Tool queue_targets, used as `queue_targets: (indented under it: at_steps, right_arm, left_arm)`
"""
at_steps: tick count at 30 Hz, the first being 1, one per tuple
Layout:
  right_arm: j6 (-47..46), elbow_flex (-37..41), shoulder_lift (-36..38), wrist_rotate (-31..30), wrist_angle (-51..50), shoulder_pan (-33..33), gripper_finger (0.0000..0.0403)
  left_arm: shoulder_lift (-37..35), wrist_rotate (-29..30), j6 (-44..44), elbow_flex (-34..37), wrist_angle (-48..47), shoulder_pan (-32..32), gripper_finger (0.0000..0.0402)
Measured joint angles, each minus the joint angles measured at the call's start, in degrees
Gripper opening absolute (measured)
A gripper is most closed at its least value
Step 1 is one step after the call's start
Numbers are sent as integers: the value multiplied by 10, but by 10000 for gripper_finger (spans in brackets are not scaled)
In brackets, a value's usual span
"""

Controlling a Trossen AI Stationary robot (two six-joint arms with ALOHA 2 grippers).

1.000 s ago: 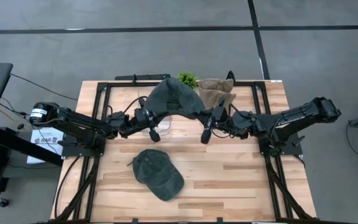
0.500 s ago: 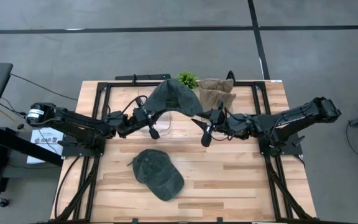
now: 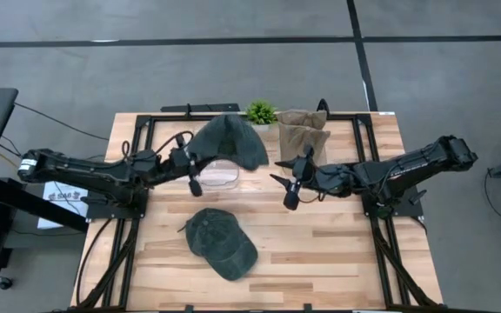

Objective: Pick & Place hat
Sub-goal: Put the right black cap into the left transparent container

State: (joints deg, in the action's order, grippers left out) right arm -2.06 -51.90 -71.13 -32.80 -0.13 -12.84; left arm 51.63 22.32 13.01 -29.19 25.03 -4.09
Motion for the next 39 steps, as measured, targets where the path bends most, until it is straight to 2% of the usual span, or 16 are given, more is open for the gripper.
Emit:
queue_targets:
  at_steps: [5, 12, 19, 29, 34, 39]
  right_arm:
    - [5, 0, 0, 0, -9, -17, 166]
    - [34, 0, 0, -1, -20, -46, 158]
    - [135, 0, 0, -1, -10, -81, 149]
    - [451, 0, 0, -2, 13, -102, 128]
    - [595, 0, 0, -2, 46, -101, 114]
    - [686, 0, 0, 15, 88, -104, 107]
  left_arm:
    - [-27, -132, -39, 0, -66, 0, 13]
    - [-8, -357, -94, 0, -76, 0, 13]
    - [38, -500, -160, 0, -68, -1, 13]
    - [139, -568, -192, 0, 23, -24, 15]
    - [172, -569, -209, 0, 67, -44, 15]
    - [194, -569, -215, 0, 94, -64, 15]
